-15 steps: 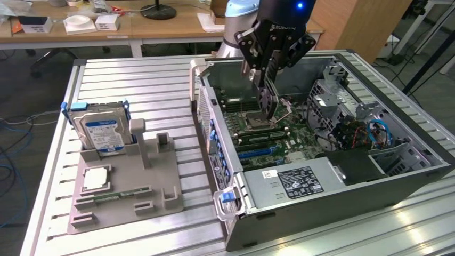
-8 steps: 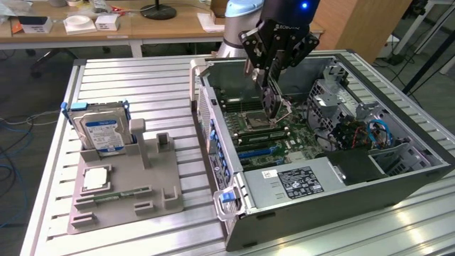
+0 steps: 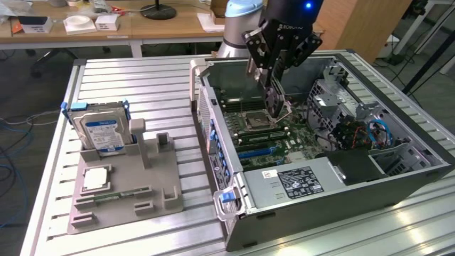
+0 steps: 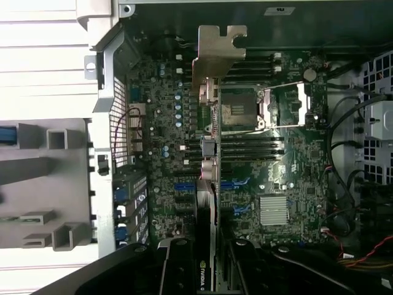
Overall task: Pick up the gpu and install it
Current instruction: 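Pick up the gpu and move the gpu toward the slot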
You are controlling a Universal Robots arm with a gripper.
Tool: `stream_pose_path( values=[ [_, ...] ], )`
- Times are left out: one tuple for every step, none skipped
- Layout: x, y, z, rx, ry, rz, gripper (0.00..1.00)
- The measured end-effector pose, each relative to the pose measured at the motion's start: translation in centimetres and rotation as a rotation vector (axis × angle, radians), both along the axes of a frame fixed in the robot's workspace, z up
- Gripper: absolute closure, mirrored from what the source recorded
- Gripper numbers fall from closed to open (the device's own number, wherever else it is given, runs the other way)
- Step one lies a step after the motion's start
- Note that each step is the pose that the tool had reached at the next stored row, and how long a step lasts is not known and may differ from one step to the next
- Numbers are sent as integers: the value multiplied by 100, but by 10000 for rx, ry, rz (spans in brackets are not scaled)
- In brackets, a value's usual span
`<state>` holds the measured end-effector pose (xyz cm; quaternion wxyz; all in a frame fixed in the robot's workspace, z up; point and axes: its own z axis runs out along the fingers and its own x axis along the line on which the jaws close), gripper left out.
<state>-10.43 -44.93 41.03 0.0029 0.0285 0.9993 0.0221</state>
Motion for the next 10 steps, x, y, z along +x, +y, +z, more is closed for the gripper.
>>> stream_pose_path(
  values=[
    [8, 1, 0, 0, 0, 2, 74],
    [21, 1, 0, 0, 0, 3, 74],
    [37, 1, 0, 0, 0, 4, 74],
    [53, 1, 0, 0, 0, 5, 74],
    [64, 1, 0, 0, 0, 6, 74],
    [72, 2, 0, 0, 0, 7, 74],
    [78, 3, 0, 0, 0, 7, 74],
    [84, 3, 0, 0, 0, 8, 74],
    [89, 3, 0, 0, 0, 8, 74],
    [94, 4, 0, 0, 0, 8, 74]
  ],
)
